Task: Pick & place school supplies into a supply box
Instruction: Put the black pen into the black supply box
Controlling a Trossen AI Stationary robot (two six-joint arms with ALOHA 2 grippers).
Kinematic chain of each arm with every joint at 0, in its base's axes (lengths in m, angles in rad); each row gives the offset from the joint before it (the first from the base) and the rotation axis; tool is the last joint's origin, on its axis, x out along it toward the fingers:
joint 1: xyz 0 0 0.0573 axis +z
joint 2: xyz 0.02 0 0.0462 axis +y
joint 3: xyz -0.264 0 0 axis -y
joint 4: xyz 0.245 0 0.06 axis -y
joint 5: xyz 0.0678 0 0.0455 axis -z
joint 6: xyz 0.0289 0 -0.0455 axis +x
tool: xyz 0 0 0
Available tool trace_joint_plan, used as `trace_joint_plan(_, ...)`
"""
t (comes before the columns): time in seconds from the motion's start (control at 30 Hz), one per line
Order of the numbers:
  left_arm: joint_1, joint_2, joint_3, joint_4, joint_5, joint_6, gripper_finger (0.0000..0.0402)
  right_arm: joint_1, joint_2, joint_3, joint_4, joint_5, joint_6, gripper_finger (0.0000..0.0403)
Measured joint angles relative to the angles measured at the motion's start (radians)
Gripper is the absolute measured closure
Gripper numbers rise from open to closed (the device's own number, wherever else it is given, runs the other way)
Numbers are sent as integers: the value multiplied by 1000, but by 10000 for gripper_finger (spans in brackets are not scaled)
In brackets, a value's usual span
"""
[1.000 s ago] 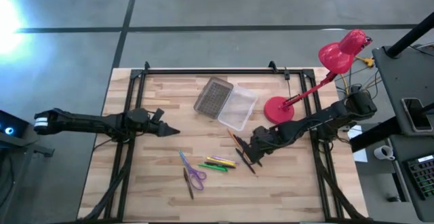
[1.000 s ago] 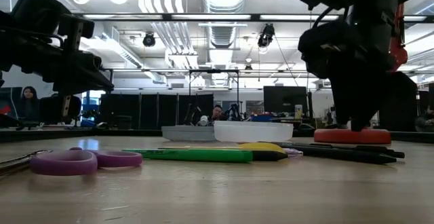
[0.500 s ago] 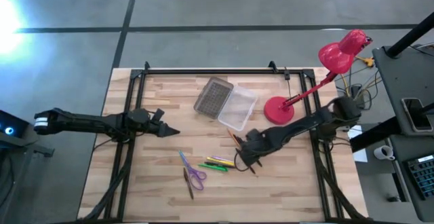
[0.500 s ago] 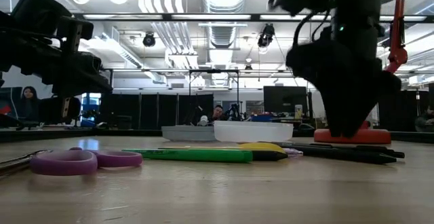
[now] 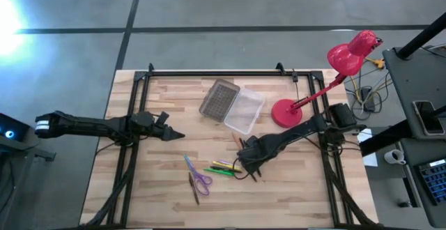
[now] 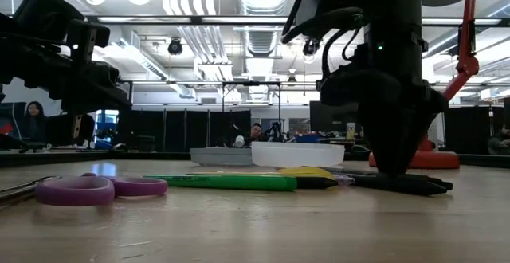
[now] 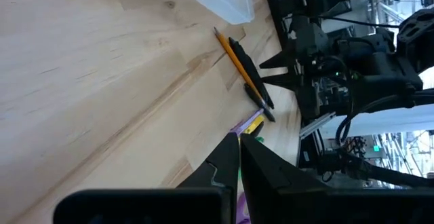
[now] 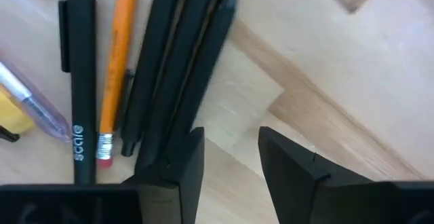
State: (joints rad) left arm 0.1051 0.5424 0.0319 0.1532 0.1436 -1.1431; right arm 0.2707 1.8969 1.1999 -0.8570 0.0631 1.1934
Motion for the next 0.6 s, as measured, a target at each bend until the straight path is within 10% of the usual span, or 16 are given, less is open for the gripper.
trace_joint_plan(0.6, 0, 7, 0, 0, 0, -3, 402, -13, 3, -3, 100, -3, 65, 293)
